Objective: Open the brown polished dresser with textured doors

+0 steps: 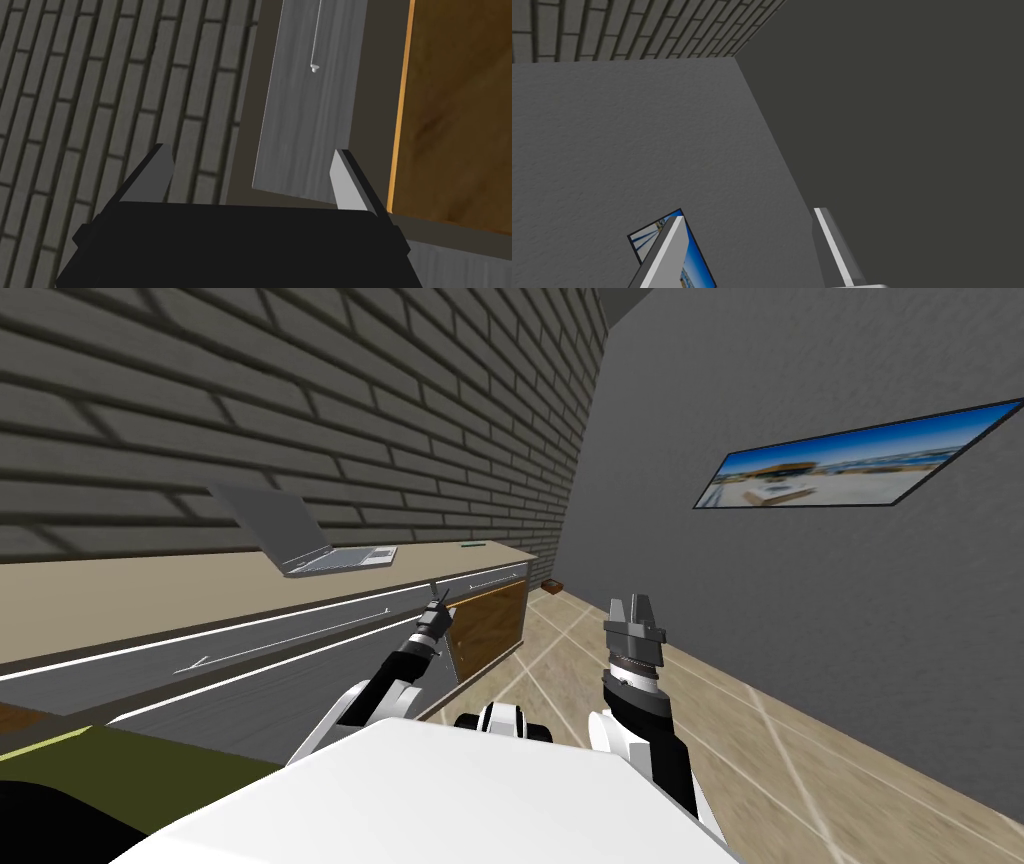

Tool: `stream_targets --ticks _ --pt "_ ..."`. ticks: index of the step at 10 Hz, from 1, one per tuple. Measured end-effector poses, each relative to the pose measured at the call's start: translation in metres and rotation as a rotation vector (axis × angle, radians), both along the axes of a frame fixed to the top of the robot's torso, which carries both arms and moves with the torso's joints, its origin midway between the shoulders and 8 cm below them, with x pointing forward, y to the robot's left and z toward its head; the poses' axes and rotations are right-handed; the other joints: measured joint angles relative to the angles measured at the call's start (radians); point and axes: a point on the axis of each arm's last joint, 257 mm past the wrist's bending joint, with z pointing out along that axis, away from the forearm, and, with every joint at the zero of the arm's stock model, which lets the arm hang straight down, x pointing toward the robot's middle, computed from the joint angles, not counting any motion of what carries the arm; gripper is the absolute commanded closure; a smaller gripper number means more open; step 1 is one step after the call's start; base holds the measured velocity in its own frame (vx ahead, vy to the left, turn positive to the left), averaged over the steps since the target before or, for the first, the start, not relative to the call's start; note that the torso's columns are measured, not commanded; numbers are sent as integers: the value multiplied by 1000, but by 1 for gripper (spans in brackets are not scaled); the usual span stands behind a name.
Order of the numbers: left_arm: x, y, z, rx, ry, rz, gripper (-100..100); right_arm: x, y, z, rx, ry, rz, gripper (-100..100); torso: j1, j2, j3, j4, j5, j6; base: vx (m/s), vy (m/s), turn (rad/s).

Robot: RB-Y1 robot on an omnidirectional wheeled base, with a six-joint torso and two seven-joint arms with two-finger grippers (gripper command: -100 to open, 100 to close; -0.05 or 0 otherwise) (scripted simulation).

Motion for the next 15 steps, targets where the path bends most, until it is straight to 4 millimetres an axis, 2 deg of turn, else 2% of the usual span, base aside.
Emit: stream_targets --ticks 15 --pt "-3 -1 -38 -21 245 30 -100 0 0 0 0 0 0 0 0 1 1 0 0 0 62 14 -59"
